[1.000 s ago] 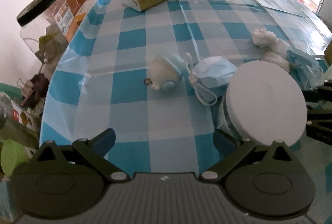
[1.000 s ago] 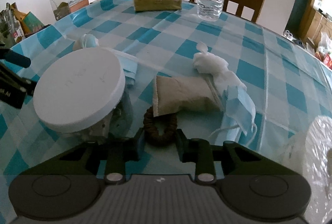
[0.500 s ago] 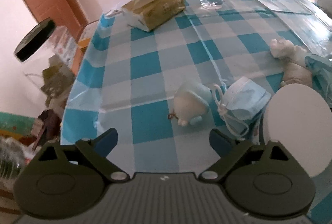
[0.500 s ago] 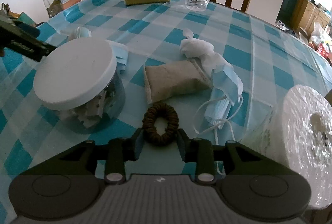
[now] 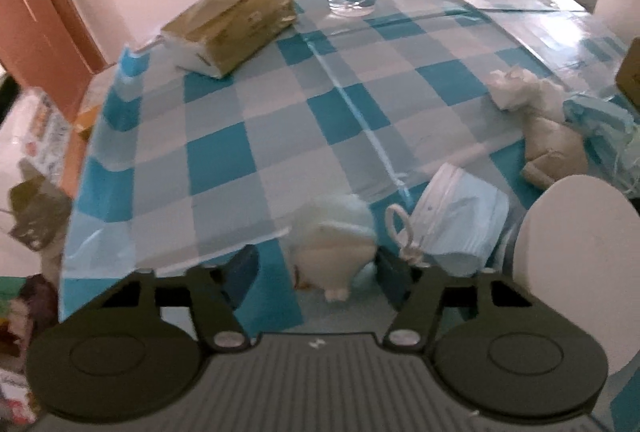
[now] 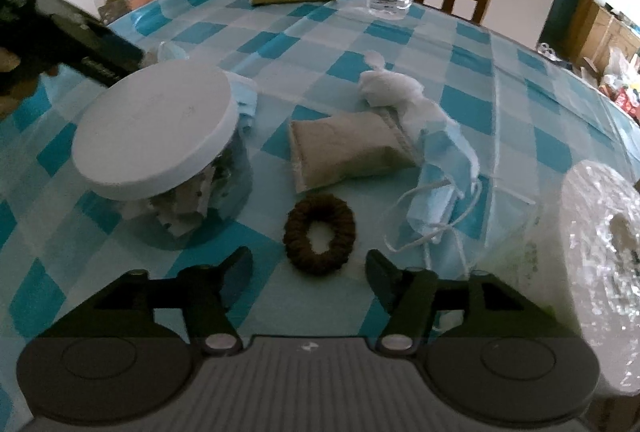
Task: Organize soft objects
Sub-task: 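Close the left tool on the plush toy while the right tool closes on the hair tie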
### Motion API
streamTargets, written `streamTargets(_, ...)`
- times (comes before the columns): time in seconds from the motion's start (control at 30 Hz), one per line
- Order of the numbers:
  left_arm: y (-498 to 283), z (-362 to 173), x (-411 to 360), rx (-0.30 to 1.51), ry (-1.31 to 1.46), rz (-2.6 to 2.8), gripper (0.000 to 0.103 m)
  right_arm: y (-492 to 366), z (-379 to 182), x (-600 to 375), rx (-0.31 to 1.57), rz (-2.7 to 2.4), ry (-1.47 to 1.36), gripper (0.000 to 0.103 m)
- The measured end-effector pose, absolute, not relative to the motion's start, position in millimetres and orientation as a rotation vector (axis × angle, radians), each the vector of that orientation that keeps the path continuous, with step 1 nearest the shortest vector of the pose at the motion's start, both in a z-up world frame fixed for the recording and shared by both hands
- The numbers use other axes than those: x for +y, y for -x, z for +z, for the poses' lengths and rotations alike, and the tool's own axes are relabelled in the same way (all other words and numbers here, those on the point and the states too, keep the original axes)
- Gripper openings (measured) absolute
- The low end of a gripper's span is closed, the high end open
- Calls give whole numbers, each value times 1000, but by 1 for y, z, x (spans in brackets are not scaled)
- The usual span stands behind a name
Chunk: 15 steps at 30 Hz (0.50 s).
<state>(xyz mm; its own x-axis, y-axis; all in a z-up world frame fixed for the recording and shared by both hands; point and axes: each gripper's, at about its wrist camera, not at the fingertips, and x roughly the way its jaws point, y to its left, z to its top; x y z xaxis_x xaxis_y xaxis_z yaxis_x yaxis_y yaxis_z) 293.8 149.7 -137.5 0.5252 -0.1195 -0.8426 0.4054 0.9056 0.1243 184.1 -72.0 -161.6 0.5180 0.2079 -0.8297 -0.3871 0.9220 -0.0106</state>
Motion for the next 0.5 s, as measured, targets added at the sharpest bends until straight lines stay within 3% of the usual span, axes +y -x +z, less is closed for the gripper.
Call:
streamTargets(0.07, -297, -139, 151, 975, -294, -347, 43, -182, -162, -69, 962, 366, 214, 76)
streamTargets(0.33, -298, -139, 160, 980, -230, -323, 43, -187, -163, -67, 953, 359, 206, 76)
streamTargets(0.5, -300, -140, 162, 980, -224, -316, 44, -196, -162, -64, 937, 345, 204, 62)
